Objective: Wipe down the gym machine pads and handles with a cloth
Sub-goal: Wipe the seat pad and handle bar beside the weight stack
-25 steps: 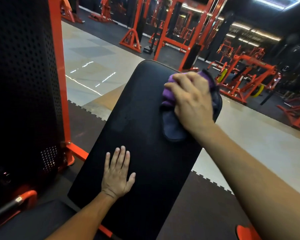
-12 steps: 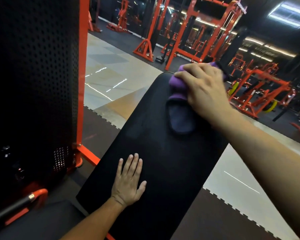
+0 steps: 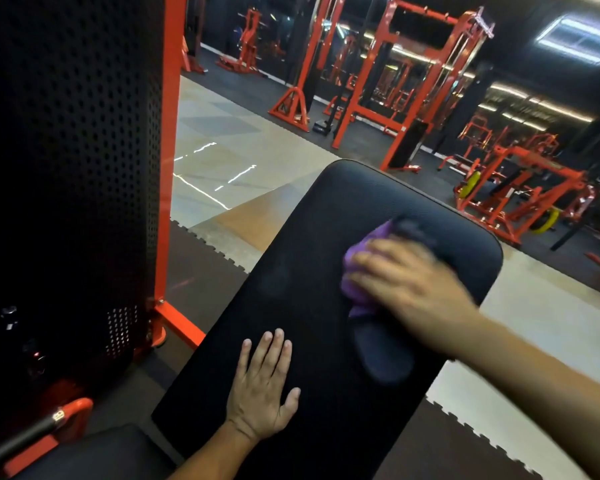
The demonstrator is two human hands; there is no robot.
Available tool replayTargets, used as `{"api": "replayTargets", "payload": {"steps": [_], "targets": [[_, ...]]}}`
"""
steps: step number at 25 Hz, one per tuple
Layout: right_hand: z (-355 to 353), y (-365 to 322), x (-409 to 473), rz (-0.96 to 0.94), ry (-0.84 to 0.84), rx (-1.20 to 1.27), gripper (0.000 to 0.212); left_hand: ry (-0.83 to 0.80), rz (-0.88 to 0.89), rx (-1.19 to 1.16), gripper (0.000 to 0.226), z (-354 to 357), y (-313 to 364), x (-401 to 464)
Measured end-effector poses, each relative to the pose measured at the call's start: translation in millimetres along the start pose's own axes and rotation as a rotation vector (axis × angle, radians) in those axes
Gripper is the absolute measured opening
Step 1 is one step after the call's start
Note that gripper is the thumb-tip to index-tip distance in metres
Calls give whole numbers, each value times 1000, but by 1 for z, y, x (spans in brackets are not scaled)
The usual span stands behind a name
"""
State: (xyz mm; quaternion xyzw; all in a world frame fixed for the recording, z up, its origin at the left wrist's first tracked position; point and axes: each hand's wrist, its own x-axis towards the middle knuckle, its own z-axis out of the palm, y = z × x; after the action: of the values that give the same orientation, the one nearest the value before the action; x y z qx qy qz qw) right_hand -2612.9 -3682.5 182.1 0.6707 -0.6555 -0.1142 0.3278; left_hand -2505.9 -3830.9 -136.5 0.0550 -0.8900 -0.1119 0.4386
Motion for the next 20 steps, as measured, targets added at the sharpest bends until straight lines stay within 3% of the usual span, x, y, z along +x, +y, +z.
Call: {"api": "replayTargets", "payload": {"steps": [2, 4, 6, 8, 10, 12, 16, 20], "targets": [[-8, 36, 28, 187, 83, -68, 28, 4, -3, -6, 76, 1, -3, 3], [17, 23, 75, 314, 136, -62, 22, 7, 11, -8, 84, -1, -2, 2], [60, -20, 111, 246, 155, 13, 13, -20, -24, 2, 83, -1, 1, 2], [95, -71, 121, 70, 13, 96, 6, -83, -114, -5, 65, 2, 4, -7], [107, -100, 106, -40, -153, 139, 10, -170, -164, -21, 62, 1, 7, -21], [89, -105, 68, -127, -241, 151, 21, -116, -147, -5, 64, 3, 2, -24], [24, -28, 14, -70, -12, 82, 38, 13, -141, -40, 68, 8, 7, -24], [29, -3, 78, 185, 35, -38, 30, -3, -122, -55, 69, 8, 7, -28]]}}
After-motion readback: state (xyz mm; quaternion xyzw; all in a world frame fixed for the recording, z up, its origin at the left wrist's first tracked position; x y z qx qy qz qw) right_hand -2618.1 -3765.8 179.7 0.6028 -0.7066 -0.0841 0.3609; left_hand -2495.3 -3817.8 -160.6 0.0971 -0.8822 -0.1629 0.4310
